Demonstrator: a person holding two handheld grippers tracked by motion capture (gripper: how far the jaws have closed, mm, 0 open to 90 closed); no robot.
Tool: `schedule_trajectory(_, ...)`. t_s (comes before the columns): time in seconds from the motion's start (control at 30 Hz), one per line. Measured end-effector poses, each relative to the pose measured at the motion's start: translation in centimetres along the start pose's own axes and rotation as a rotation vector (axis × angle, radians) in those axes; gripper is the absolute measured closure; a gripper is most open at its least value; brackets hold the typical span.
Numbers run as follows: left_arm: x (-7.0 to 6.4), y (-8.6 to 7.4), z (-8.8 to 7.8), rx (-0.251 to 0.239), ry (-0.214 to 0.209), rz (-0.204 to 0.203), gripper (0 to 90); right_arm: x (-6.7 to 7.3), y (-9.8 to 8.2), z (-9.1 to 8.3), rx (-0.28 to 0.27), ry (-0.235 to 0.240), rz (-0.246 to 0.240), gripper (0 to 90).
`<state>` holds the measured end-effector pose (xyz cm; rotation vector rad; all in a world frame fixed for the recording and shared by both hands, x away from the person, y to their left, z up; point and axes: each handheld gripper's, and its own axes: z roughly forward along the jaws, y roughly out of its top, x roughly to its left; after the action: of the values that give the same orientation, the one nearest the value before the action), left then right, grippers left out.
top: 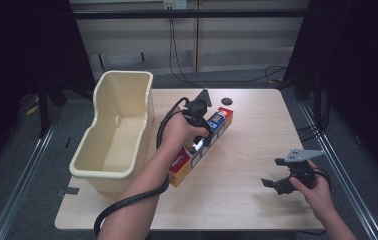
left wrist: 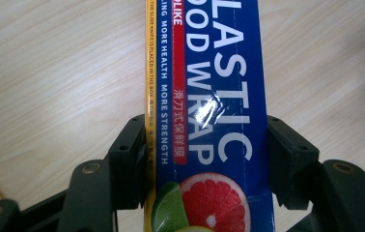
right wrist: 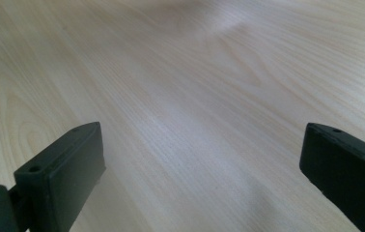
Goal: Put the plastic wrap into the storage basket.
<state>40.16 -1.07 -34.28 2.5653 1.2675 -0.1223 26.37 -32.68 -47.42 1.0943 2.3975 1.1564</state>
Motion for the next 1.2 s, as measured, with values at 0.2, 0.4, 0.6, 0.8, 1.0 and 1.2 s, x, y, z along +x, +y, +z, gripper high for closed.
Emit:
schedule_trajectory(0.2,0.3,-0.2,-1.4,0.001,-0.013,-0.018,41.0,0.1,0.0,0.1,0.007,0.005,-0.006,1.8)
schedule_trajectory(0.4,0.7,-0.3,-2.7,-0.001,-0.015,-0.024,41.0,0.1,0.0,0.1,0.007,0.008,-0.007,1.8)
schedule_trajectory(0.6,1.4,-0.6,-4.2,-0.008,-0.020,-0.043,41.0,0.1,0.0,0.1,0.008,0.009,-0.006,1.8)
schedule_trajectory(0.8,1.9,-1.0,-5.3,-0.007,-0.018,-0.056,41.0,0.2,0.0,0.2,0.017,0.015,-0.011,1.8)
schedule_trajectory(1.0,2.6,-1.5,-6.7,-0.022,-0.019,-0.065,41.0,0.2,0.0,0.3,0.018,0.011,-0.018,1.7)
schedule_trajectory(1.2,3.2,-2.0,-8.1,-0.029,-0.013,-0.079,41.0,0.3,0.1,0.3,0.022,0.018,-0.022,1.7)
